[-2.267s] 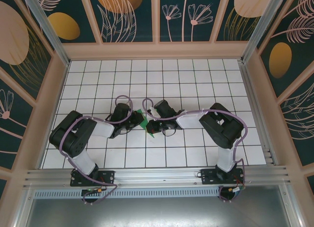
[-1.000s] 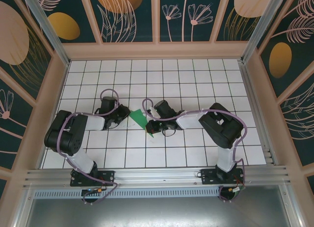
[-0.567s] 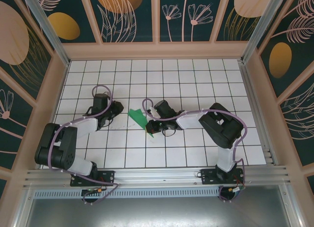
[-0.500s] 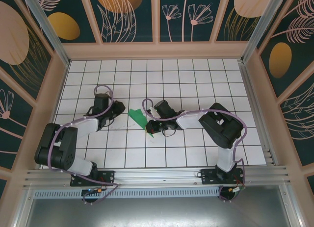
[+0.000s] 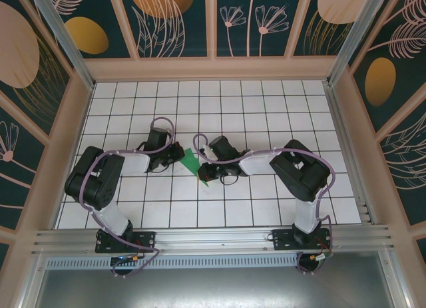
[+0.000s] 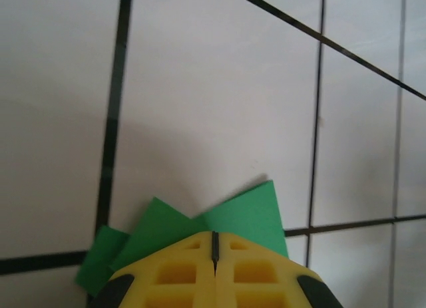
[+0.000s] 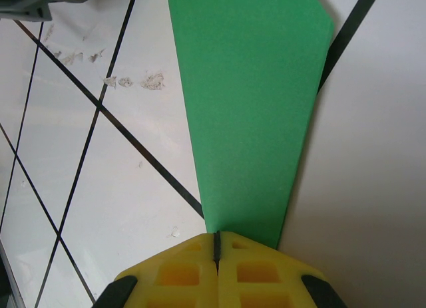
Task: Fold a paper plane with a square sheet of paper (pick it up from the middle)
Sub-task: Fold the wing for the fifth time at the center of the table, then turn over a paper plane at the center of the table.
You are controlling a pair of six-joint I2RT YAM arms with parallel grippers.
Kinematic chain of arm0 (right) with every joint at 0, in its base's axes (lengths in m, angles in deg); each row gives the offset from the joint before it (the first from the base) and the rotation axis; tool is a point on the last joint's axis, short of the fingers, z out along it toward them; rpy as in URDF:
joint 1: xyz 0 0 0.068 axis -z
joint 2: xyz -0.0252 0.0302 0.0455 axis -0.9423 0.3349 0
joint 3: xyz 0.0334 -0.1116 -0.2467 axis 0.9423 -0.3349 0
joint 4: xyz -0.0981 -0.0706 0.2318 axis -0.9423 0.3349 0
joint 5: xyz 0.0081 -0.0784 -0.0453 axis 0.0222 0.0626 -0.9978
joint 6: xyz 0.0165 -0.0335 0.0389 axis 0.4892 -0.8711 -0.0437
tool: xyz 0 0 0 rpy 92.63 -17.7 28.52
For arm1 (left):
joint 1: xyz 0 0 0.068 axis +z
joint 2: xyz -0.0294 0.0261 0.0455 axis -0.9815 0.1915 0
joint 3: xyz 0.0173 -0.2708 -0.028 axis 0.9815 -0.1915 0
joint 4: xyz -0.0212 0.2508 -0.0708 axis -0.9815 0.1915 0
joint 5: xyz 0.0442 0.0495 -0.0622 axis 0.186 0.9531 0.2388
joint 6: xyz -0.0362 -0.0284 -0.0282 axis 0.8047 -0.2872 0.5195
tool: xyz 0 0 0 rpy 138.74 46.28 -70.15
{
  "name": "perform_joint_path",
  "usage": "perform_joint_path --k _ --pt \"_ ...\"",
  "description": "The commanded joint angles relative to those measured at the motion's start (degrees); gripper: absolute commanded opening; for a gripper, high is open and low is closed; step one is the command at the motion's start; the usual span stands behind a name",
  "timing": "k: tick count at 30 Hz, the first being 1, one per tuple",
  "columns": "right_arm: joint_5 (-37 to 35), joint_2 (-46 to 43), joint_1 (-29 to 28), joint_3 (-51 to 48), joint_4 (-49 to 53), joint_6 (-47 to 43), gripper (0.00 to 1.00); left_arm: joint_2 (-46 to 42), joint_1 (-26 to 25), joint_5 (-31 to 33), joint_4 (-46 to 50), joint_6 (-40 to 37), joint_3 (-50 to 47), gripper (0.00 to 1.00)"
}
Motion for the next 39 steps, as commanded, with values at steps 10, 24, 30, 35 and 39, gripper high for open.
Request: perform_joint_path --k 10,24,30,35,39 --pt "-6.7 5.8 -0.7 -5.0 14.5 -0.8 0.0 1.0 7.7 12.7 9.4 -5.9 1.0 0.1" --pt "-4.2 1.8 -0.7 -1.7 11.9 0.4 0.0 -7.5 9.7 15.4 14.3 -5.0 5.3 0.4" --pt "-3.2 -5.5 -0.6 4.5 8.3 3.2 0.24 -15.7 9.4 10.3 14.3 -1.8 2.2 0.54" --pt "-8.2 -12.8 1.3 2.1 5.6 4.9 0.53 -21.0 7.8 10.1 16.3 -0.1 -0.2 0.66" --pt "-13.3 -18.3 5.1 -2.7 4.0 6.0 0.65 -23.3 4.2 12.6 18.8 2.0 -0.6 0.75"
